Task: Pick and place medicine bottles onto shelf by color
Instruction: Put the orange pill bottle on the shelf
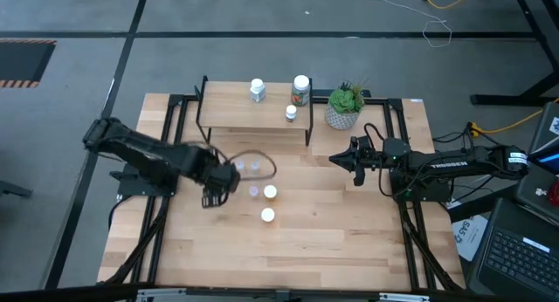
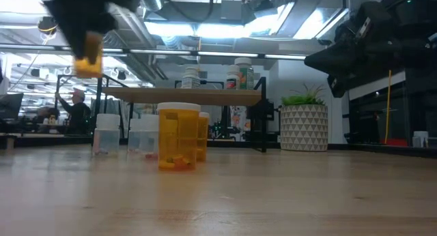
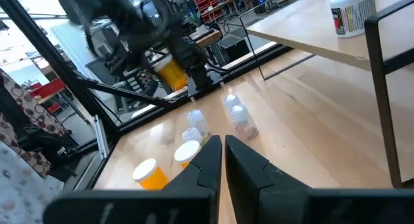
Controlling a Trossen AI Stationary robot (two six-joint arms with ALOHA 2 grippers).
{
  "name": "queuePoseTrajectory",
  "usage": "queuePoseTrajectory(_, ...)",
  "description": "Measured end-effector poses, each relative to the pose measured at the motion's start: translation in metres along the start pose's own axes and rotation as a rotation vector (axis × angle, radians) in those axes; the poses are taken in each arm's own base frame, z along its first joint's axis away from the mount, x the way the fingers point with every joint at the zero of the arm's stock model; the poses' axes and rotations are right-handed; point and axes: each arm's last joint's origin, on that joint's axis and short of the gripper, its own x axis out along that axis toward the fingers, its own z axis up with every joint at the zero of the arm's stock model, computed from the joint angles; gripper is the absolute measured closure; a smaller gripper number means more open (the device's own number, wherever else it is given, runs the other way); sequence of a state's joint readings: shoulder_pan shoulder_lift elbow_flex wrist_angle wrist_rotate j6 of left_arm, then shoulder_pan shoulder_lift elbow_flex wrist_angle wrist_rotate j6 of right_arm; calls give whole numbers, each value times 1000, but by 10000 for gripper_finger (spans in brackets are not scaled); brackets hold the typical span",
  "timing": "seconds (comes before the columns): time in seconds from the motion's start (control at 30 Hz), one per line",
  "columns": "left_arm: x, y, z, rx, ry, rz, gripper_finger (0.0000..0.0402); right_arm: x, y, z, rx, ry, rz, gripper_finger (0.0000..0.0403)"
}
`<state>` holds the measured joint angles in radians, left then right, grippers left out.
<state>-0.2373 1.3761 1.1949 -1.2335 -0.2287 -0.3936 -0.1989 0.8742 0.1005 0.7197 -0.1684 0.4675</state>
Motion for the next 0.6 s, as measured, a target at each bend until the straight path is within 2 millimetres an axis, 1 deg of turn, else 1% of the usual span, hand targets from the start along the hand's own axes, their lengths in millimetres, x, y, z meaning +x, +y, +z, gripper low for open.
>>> queuePoseTrajectory(0.1, -17, 26, 15, -6, -35, 40, 213, 0, 0, 0, 3, -3, 1, 380)
queuePoseTrajectory(0.23, -38, 70, 34, -17, -103, 72, 213, 0, 0, 1, 2, -7, 3, 380)
queuePoseTrajectory(0.3, -47, 94, 39, -44, -133, 95, 213, 0, 0, 1, 2, -7, 3, 380)
queuePoseTrajectory(0.4, -56, 131, 40, -113, -154, 138, 213, 0, 0, 1, 2, -7, 4, 380)
queuePoseTrajectory(0.47, -59, 154, 37, -157, -149, 168, 213, 0, 0, 1, 2, -7, 4, 380)
queuePoseTrajectory(0.53, -58, 175, 32, -202, -140, 199, 213, 0, 0, 1, 2, -7, 3, 380)
queuePoseTrajectory(0.6, -52, 194, 30, -231, -120, 203, 213, 0, 0, 1, 0, -7, 3, 380)
